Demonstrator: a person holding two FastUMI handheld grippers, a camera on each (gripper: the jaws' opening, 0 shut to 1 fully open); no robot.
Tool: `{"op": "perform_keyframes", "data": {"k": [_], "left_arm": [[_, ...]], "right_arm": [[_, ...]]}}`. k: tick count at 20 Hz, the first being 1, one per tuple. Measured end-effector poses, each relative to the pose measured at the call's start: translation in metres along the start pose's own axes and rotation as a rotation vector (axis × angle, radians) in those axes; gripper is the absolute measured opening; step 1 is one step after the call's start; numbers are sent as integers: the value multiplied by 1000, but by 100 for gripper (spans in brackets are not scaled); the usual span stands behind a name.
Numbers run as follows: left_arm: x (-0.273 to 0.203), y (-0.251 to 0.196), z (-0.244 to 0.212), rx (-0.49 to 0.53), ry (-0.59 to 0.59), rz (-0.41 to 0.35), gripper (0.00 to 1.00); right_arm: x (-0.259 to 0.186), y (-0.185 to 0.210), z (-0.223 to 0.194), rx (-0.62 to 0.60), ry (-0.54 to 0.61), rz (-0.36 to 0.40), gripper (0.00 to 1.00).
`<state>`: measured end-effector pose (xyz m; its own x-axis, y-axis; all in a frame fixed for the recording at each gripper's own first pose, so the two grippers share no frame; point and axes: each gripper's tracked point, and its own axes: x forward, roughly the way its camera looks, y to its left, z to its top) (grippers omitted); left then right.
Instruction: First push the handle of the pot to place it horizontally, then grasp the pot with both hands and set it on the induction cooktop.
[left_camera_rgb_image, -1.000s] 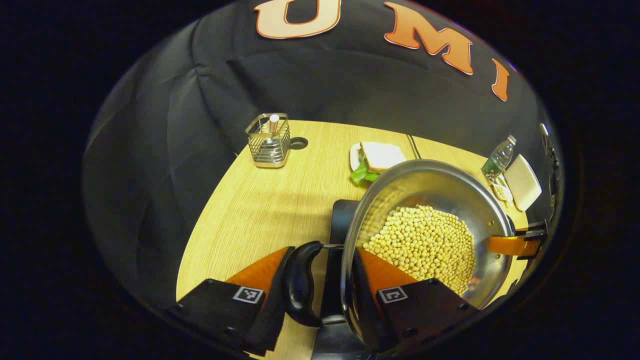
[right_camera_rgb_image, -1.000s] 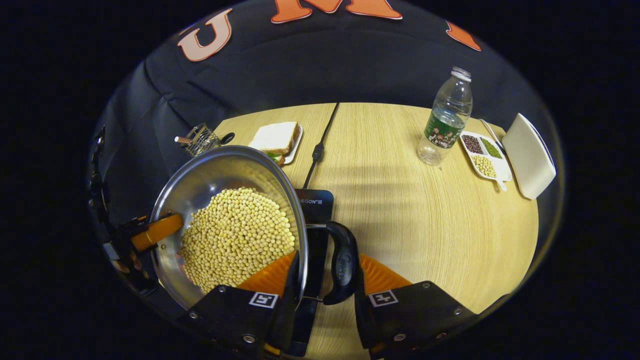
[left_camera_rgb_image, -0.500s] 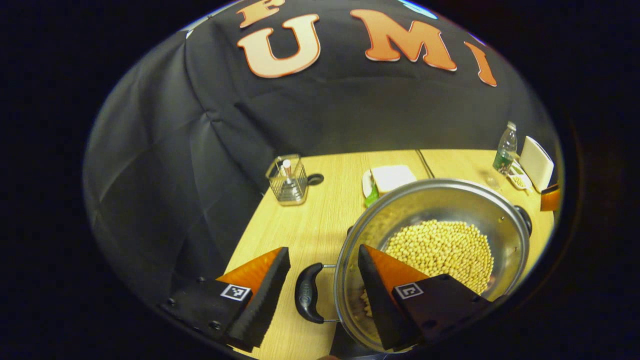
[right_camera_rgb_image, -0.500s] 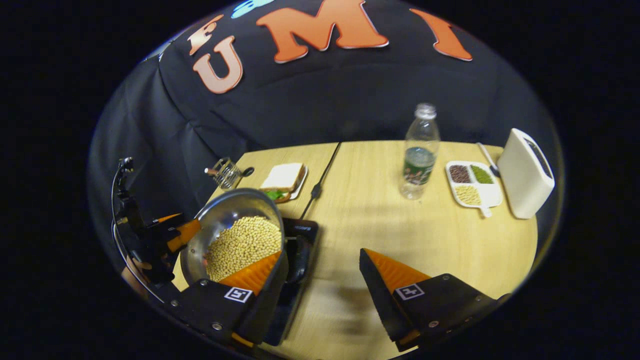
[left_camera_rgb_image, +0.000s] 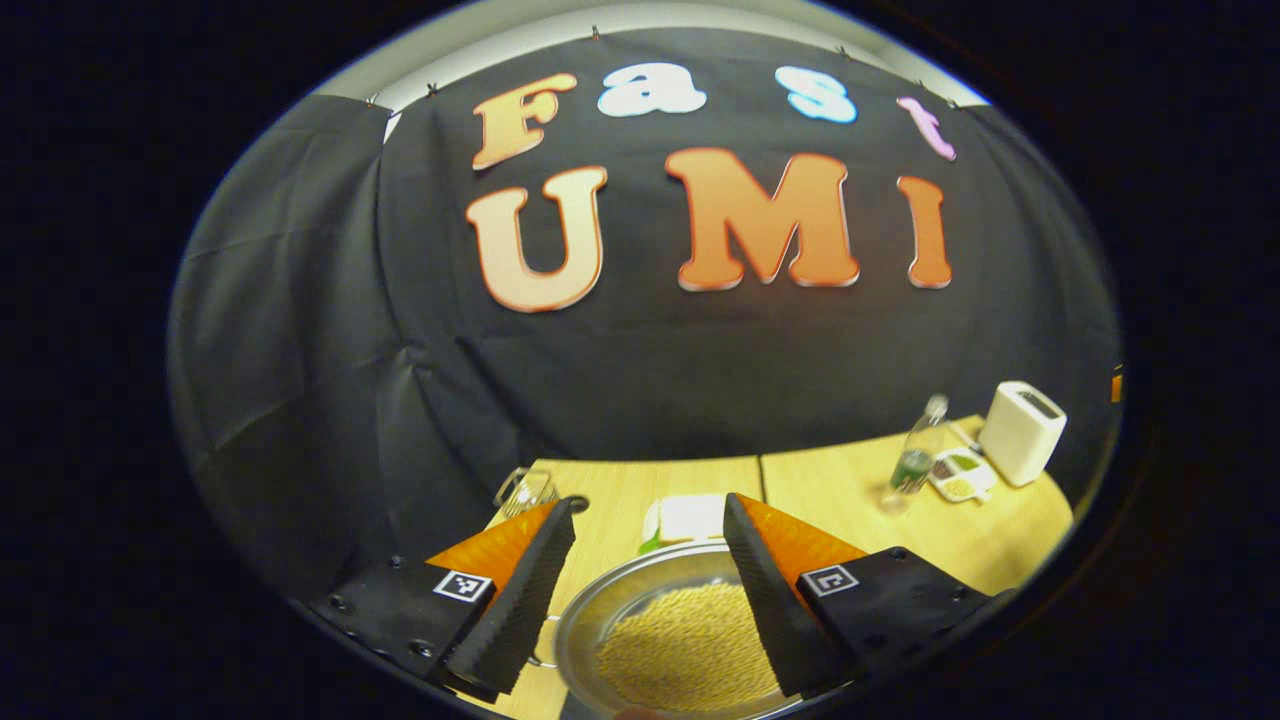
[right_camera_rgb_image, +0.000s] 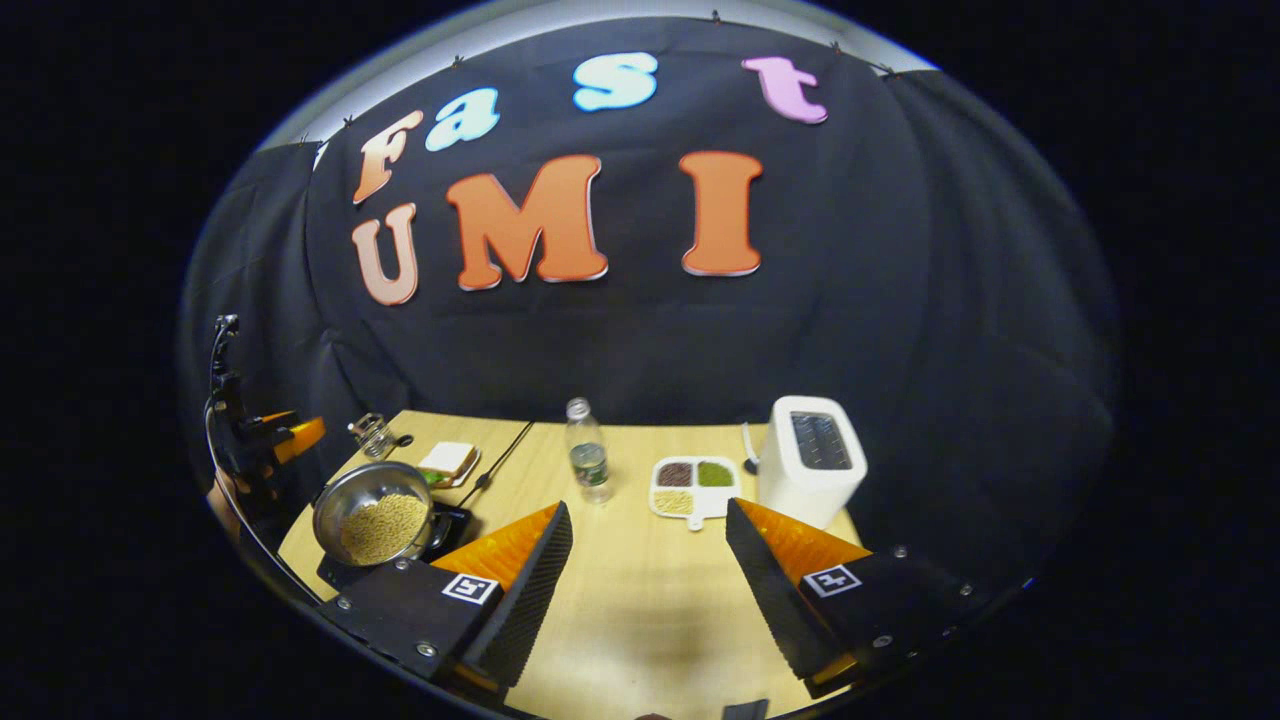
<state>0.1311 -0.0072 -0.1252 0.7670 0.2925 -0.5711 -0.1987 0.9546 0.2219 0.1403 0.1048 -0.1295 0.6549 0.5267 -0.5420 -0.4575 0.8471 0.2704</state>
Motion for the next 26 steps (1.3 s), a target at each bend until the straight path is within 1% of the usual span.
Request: {"op": "perform_keyframes", "data": {"k": [2, 5, 6, 7, 8, 9, 11, 12, 13, 16, 17, 19, 20, 21, 22, 26], "left_arm": [[-22, -26, 54, -47, -91, -46, 97], [-45, -54, 119, -85, -203, -94, 96], [-57, -61, 140, -99, -244, -108, 97], [-66, -69, 162, -112, -288, -124, 94], [-75, -74, 185, -126, -332, -138, 96], [-86, -81, 205, -133, -368, -154, 93], [-113, -90, 236, -145, -440, -177, 99], [-126, -93, 256, -157, -471, -185, 99], [-137, -96, 272, -176, -494, -199, 96], [-159, -100, 301, -219, -534, -229, 96], [-166, -99, 311, -227, -547, -235, 93], [-187, -93, 332, -241, -586, -240, 99], [-195, -89, 343, -246, -607, -233, 93], [-201, -88, 352, -249, -631, -235, 93], [-206, -88, 362, -251, -650, -241, 96], [-221, -87, 389, -278, -693, -270, 94]], "right_arm": [[-40, -34, 34, -8, -83, -42, 95], [-97, -70, 83, -42, -207, -101, 95], [-114, -78, 99, -50, -249, -115, 95], [-131, -82, 114, -57, -284, -124, 95], [-145, -85, 129, -66, -316, -135, 95], [-158, -90, 141, -79, -345, -149, 95], [-182, -96, 168, -109, -408, -183, 95], [-193, -97, 182, -121, -436, -195, 95], [-204, -96, 193, -128, -458, -203, 95], [-229, -85, 225, -142, -514, -198, 95], [-236, -84, 234, -148, -526, -200, 99], [-246, -82, 253, -164, -554, -211, 99], [-252, -81, 265, -174, -578, -218, 99], [-259, -80, 277, -184, -604, -217, 96], [-266, -76, 287, -192, -626, -213, 95], [-279, -60, 320, -193, -692, -177, 97]]}}
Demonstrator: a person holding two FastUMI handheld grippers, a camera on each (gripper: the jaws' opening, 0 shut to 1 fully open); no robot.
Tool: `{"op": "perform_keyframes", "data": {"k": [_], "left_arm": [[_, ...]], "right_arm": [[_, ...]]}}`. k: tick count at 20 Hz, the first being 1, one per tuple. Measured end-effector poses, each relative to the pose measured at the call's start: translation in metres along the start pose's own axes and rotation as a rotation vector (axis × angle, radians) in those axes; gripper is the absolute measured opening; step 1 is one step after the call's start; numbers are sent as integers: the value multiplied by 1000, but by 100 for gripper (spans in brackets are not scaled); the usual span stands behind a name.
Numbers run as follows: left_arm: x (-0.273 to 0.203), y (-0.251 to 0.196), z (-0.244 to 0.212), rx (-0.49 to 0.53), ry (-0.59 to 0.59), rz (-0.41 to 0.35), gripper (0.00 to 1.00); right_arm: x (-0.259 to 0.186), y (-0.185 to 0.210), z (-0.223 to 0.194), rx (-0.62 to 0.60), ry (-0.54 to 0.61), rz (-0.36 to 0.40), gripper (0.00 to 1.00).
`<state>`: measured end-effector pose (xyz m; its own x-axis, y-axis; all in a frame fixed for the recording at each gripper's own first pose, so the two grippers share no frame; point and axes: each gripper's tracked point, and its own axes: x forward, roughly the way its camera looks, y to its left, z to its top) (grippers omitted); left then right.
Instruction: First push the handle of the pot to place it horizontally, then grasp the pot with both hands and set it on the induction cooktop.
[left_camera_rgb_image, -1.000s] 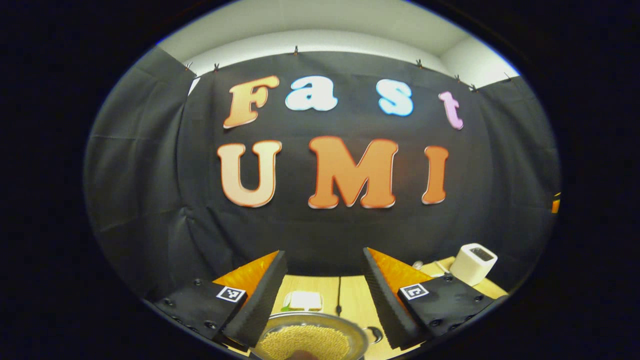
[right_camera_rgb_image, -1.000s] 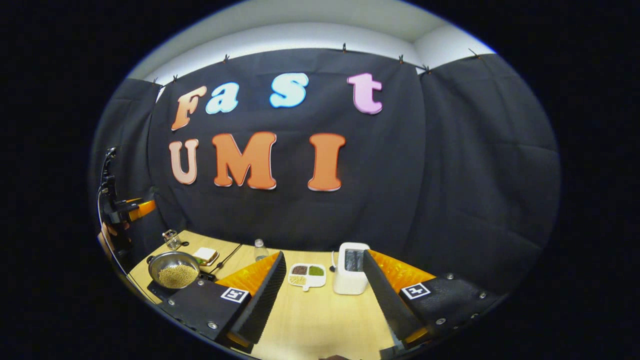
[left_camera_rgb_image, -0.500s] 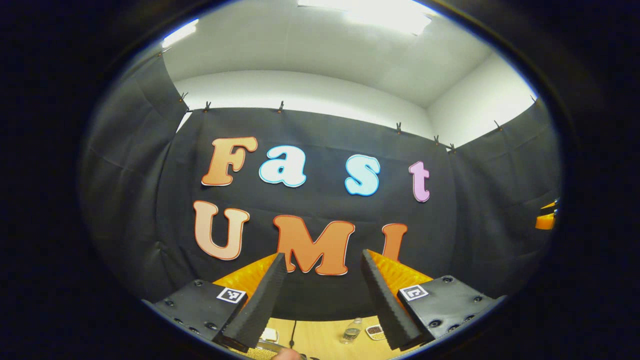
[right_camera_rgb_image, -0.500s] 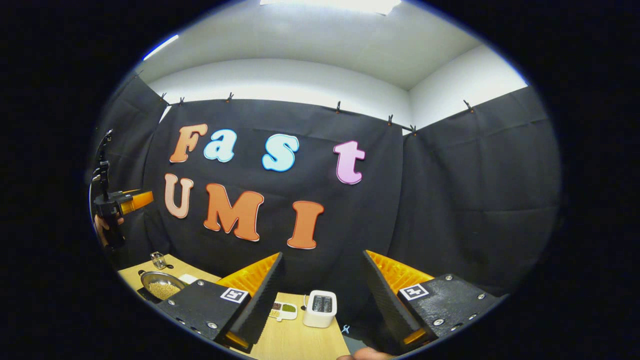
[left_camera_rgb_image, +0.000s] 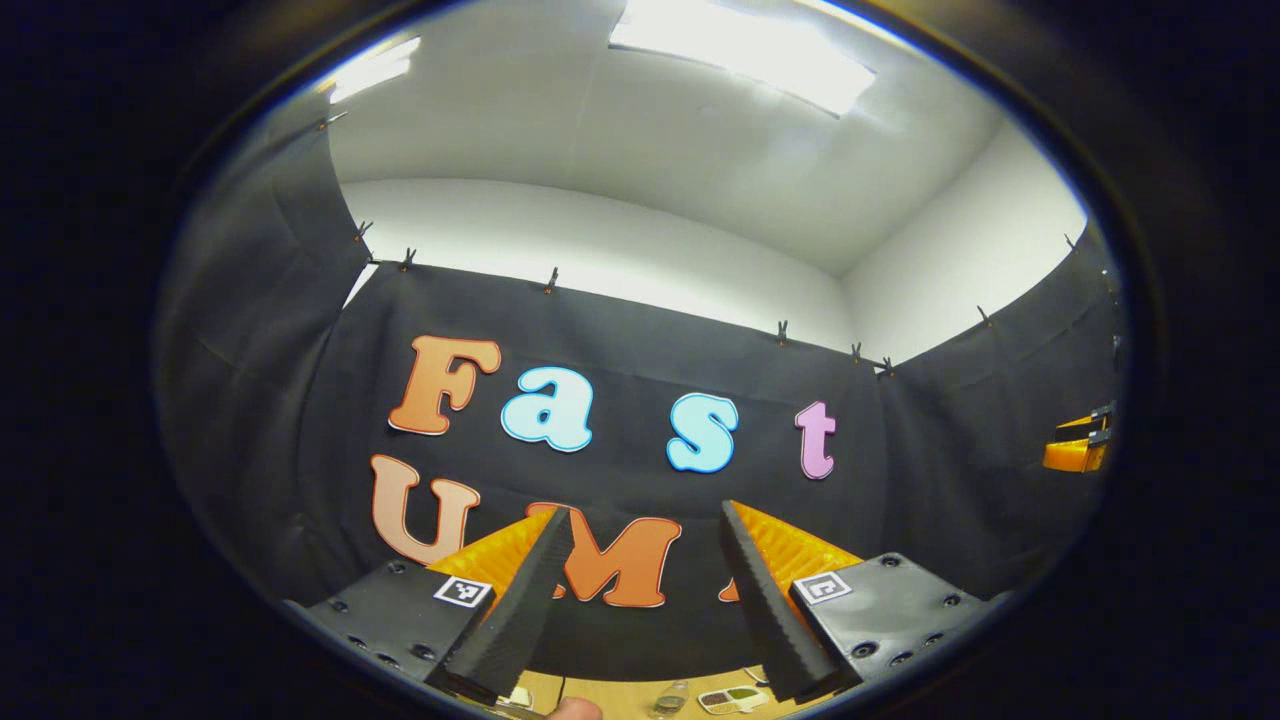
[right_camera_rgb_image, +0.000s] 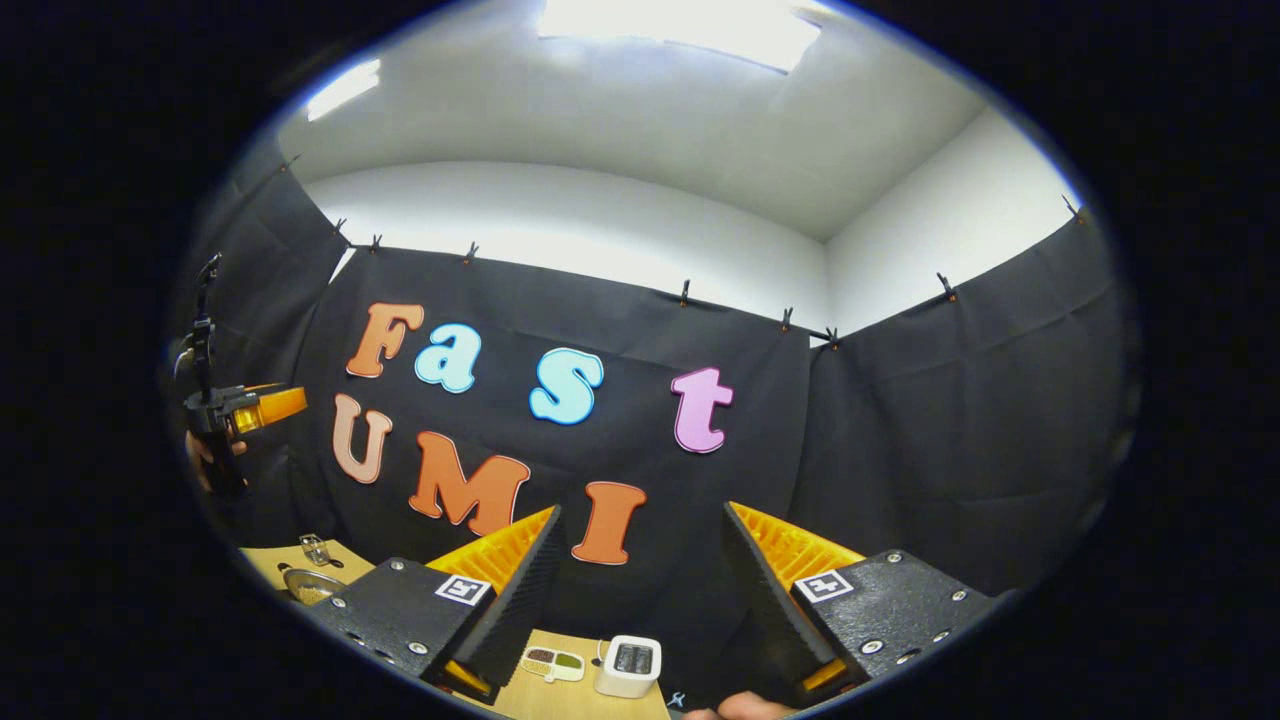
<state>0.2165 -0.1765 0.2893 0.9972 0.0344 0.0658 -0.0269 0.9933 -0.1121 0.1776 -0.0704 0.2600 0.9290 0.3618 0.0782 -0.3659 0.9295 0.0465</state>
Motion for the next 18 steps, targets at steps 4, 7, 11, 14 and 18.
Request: {"op": "perform_keyframes", "data": {"k": [4, 7, 11, 14, 18], "left_arm": [[5, 0, 19, 21, -35, -10, 92], [6, -3, 28, 20, -72, -26, 94], [5, 7, 37, 58, -122, 12, 94], [7, 9, 36, 77, -133, 27, 94], [12, 17, 28, 101, -122, 48, 94]], "right_arm": [[7, 14, 17, 5, -44, 35, 95], [15, 19, 18, -4, -46, 40, 97], [23, 24, 13, 12, -43, 54, 95], [31, 15, 10, 9, -50, 28, 95], [35, 17, 11, 23, -70, 34, 95]]}}
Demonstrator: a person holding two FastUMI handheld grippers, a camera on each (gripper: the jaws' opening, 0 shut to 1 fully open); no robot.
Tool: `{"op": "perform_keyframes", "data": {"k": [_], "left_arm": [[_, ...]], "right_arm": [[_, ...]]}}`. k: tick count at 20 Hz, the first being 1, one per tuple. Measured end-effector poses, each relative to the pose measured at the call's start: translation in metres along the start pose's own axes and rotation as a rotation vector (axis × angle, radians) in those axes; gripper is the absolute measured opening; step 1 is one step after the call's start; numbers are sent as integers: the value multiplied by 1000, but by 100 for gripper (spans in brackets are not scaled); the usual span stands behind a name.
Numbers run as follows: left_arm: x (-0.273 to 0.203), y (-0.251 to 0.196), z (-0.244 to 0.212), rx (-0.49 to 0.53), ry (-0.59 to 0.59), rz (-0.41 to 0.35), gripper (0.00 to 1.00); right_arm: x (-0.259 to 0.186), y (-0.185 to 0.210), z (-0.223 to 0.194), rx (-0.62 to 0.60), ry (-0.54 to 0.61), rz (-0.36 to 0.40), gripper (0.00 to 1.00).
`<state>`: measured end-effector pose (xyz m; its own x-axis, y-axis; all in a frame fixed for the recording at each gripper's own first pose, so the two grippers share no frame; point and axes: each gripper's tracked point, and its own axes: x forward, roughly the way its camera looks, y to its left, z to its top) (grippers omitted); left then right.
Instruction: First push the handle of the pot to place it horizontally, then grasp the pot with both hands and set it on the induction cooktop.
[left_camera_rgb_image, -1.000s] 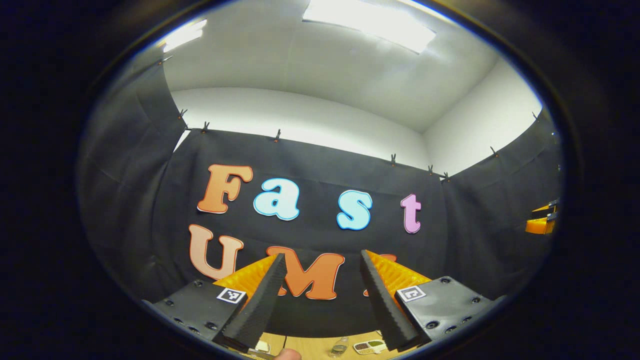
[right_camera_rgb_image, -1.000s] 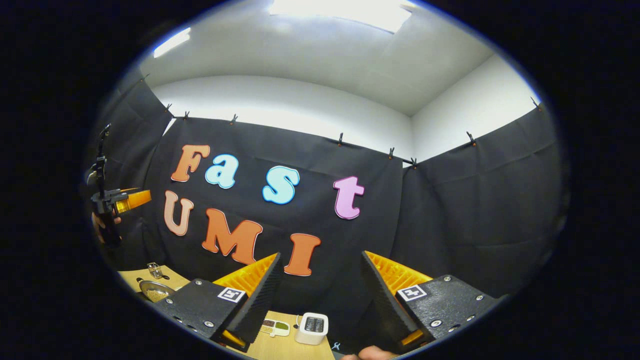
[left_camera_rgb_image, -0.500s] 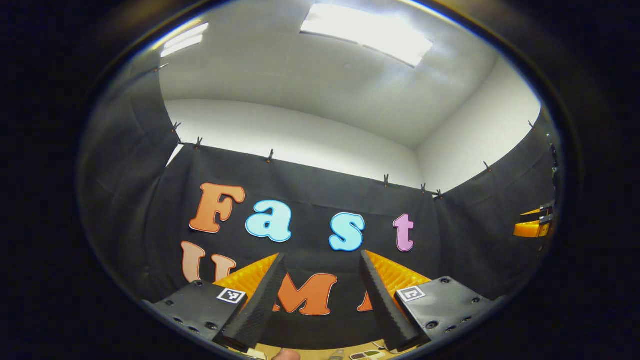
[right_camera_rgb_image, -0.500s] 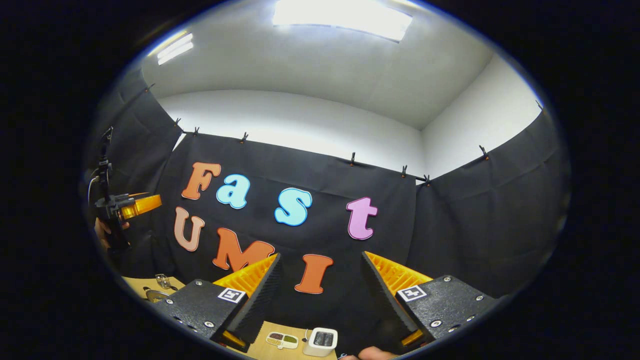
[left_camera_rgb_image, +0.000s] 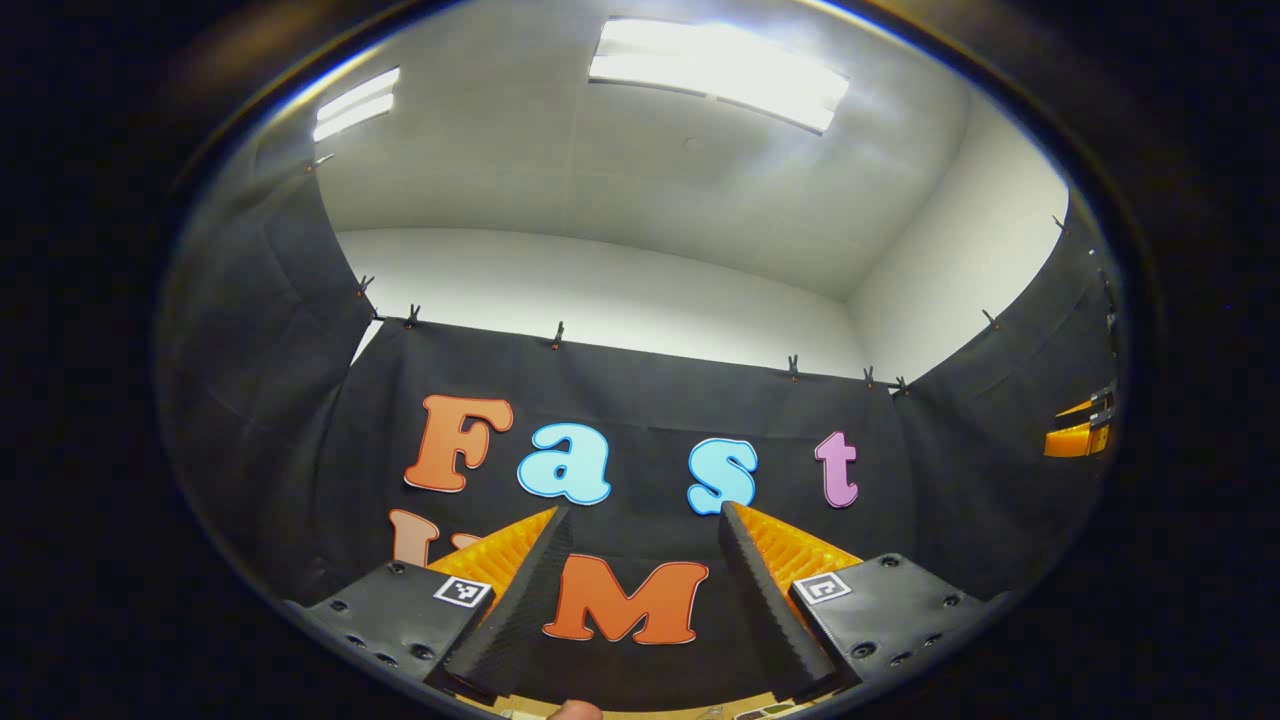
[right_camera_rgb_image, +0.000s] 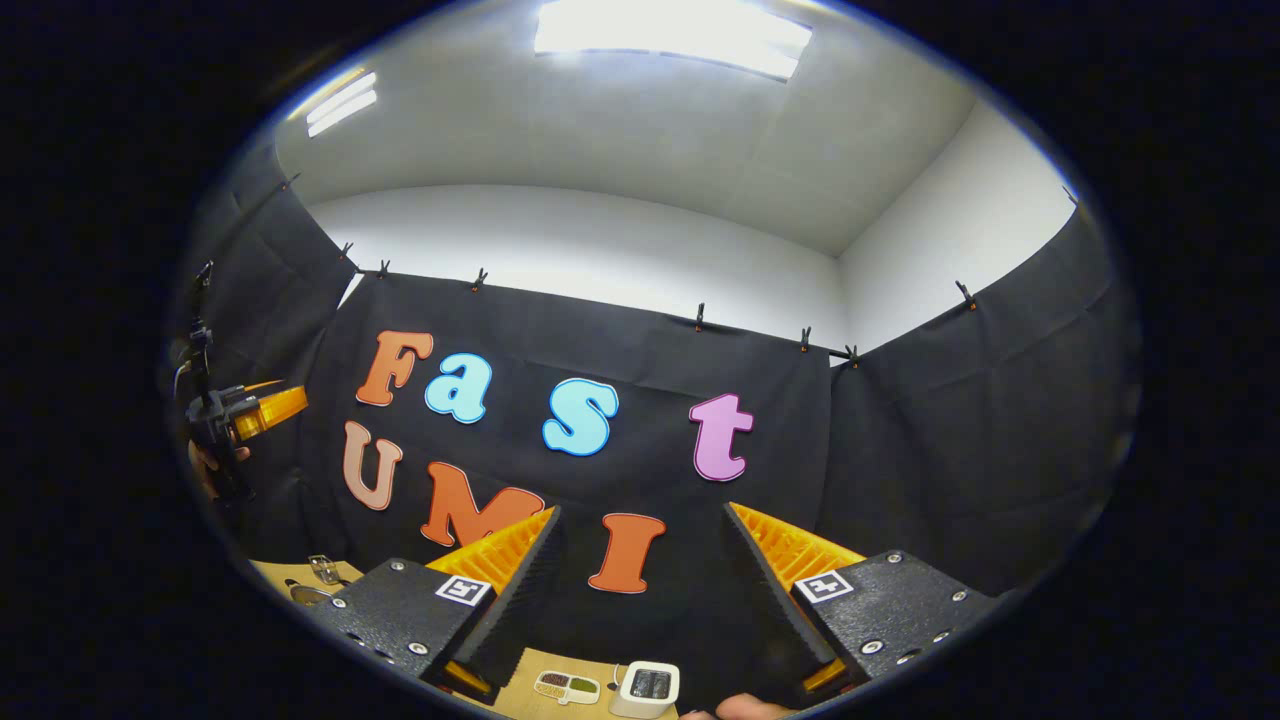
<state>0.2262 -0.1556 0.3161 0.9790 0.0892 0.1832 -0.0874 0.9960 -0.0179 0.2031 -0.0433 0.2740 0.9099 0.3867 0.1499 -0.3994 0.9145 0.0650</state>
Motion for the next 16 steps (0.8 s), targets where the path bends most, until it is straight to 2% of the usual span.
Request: {"op": "perform_keyframes", "data": {"k": [5, 16], "left_arm": [[6, -1, -10, 5, 12, 4, 94], [4, -2, -11, 10, 17, 5, 94]], "right_arm": [[-2, -2, 3, -33, -42, 1, 95], [-2, -5, 0, -52, -42, -13, 95]]}}
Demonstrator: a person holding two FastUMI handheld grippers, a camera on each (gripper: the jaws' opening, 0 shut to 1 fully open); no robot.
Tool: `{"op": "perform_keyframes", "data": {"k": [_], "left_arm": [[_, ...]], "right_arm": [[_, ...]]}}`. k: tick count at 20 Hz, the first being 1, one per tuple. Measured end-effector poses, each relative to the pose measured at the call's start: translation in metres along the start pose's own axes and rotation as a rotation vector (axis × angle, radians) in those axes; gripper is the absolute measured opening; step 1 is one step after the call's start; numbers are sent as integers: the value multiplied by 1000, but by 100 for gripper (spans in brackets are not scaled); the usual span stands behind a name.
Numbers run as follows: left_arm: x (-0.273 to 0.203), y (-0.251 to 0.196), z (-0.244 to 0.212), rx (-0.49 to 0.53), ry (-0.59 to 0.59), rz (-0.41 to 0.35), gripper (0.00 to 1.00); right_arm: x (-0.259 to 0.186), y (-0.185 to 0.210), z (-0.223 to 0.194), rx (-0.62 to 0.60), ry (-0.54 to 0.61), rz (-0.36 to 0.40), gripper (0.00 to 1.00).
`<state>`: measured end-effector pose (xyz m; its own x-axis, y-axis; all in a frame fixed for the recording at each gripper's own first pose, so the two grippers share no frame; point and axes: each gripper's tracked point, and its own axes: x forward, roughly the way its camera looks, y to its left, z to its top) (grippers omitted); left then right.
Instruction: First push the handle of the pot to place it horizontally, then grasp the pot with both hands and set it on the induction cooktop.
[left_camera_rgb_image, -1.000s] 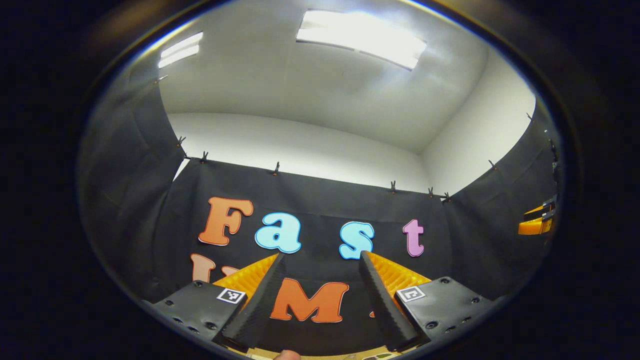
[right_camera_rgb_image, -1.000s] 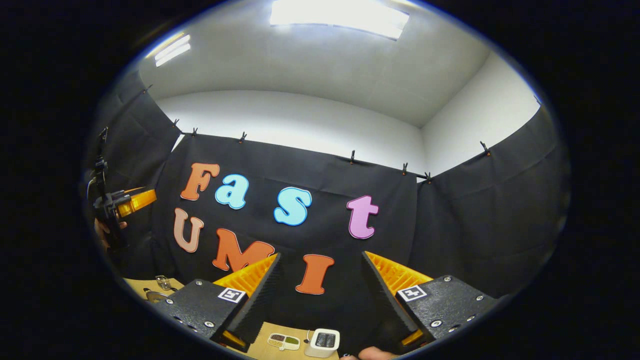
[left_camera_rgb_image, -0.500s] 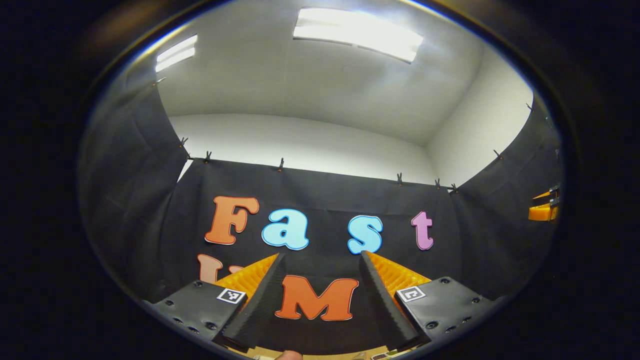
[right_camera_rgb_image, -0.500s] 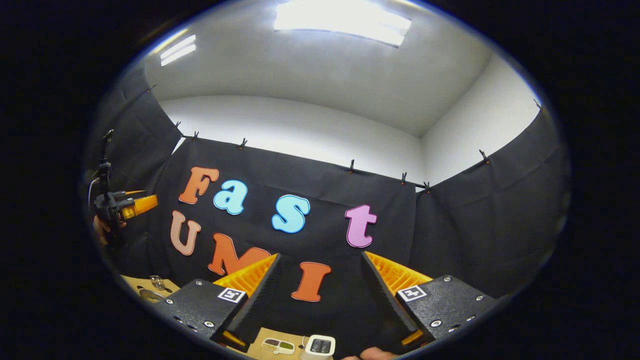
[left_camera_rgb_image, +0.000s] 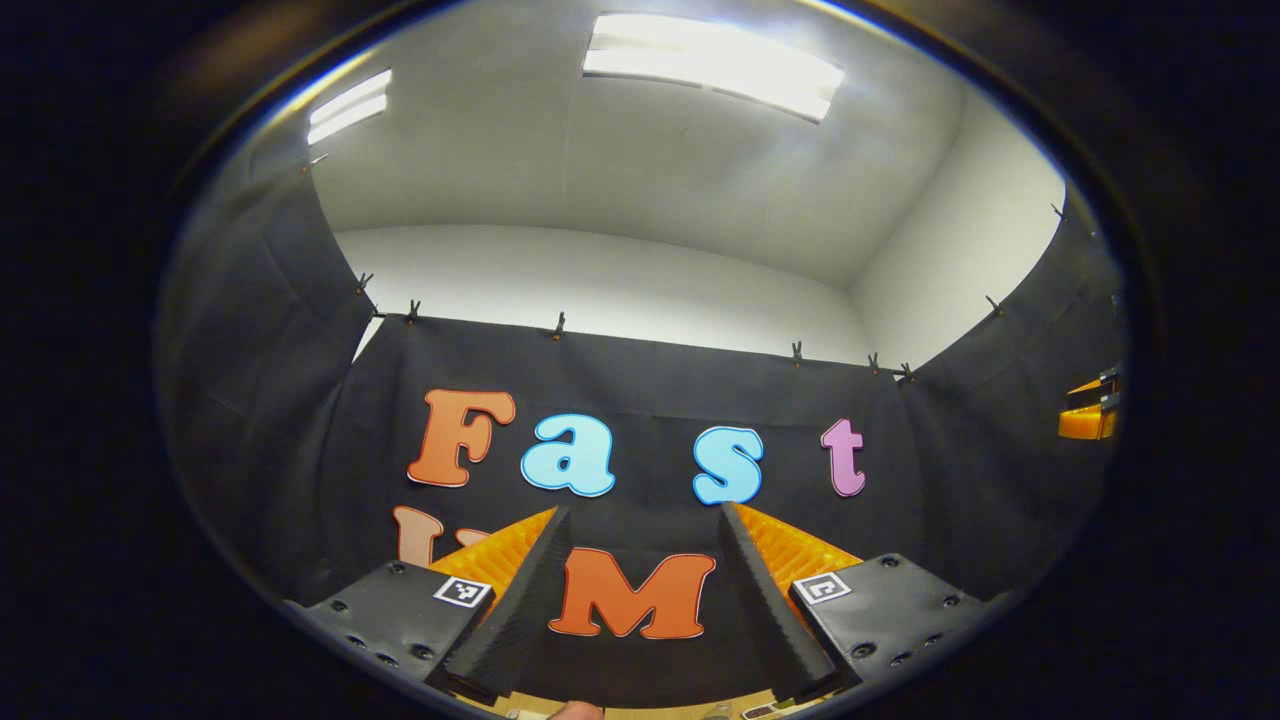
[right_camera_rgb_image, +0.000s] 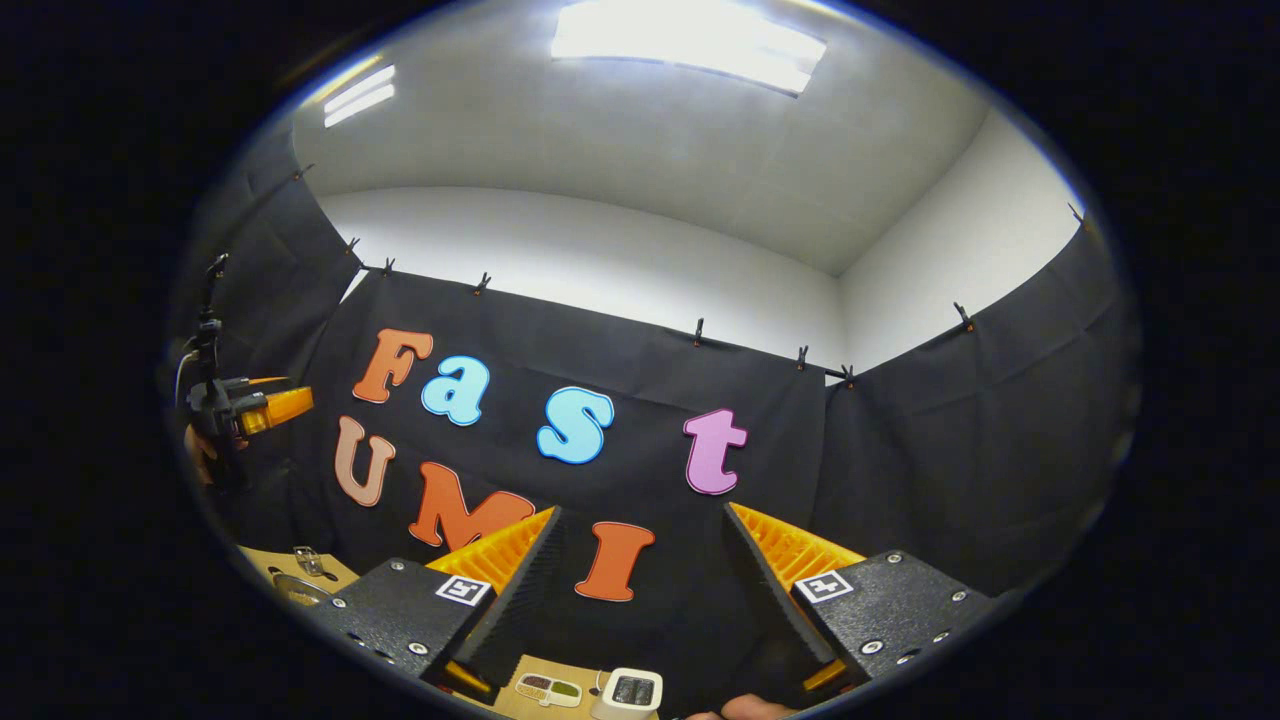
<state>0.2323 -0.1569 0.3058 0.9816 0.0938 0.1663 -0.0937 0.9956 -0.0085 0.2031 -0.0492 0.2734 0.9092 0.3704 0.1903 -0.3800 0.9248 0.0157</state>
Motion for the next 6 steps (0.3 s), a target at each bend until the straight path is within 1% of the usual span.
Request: {"op": "perform_keyframes", "data": {"k": [6], "left_arm": [[-3, 3, 4, 8, -6, 6, 94]], "right_arm": [[-3, 0, 4, 0, -9, 0, 95]]}}
